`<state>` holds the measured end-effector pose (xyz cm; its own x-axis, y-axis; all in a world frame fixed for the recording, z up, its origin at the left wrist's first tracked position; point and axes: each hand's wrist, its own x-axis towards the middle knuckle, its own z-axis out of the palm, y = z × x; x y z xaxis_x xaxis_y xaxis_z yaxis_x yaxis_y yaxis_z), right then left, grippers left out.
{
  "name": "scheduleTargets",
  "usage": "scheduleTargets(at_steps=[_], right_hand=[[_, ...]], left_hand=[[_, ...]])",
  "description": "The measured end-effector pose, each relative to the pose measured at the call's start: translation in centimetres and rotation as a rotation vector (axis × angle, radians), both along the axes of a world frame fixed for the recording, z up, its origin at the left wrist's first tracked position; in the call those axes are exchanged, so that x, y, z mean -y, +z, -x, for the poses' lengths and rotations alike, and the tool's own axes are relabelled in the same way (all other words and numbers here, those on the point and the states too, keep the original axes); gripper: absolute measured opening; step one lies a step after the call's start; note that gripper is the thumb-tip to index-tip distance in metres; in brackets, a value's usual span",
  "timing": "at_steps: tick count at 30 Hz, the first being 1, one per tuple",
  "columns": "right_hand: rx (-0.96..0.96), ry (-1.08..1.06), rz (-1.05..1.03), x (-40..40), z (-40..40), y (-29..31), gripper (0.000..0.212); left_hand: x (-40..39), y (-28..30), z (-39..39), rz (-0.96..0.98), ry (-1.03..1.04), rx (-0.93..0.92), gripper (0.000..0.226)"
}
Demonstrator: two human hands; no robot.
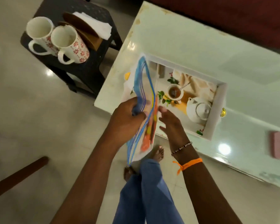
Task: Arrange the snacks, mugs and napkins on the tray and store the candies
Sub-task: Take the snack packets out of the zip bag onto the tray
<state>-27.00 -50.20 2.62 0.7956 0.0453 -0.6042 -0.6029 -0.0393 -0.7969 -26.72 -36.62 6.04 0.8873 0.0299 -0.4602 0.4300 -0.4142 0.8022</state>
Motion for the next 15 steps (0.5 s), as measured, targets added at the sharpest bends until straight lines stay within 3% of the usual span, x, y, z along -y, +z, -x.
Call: scheduleTargets(at_steps=[3,6,15], right_hand=[[0.191,-0.105,0.104,-1.1,0.7,2.3,0.029],[0.344,0.004,0.304,-2.2,1.4,3.9,0.019],[0.522,-0.094,0.656,1.0,1.5,9.1,0.026]], left_hand=[[0.3,0.6,1.7,0.082,0.041,0.030,0.041],[0.2,1.6,3.0,0.129,0.084,0.084,0.037],[-3.8,3.8,4.8,-0.053,0.377,0.227,0.030]])
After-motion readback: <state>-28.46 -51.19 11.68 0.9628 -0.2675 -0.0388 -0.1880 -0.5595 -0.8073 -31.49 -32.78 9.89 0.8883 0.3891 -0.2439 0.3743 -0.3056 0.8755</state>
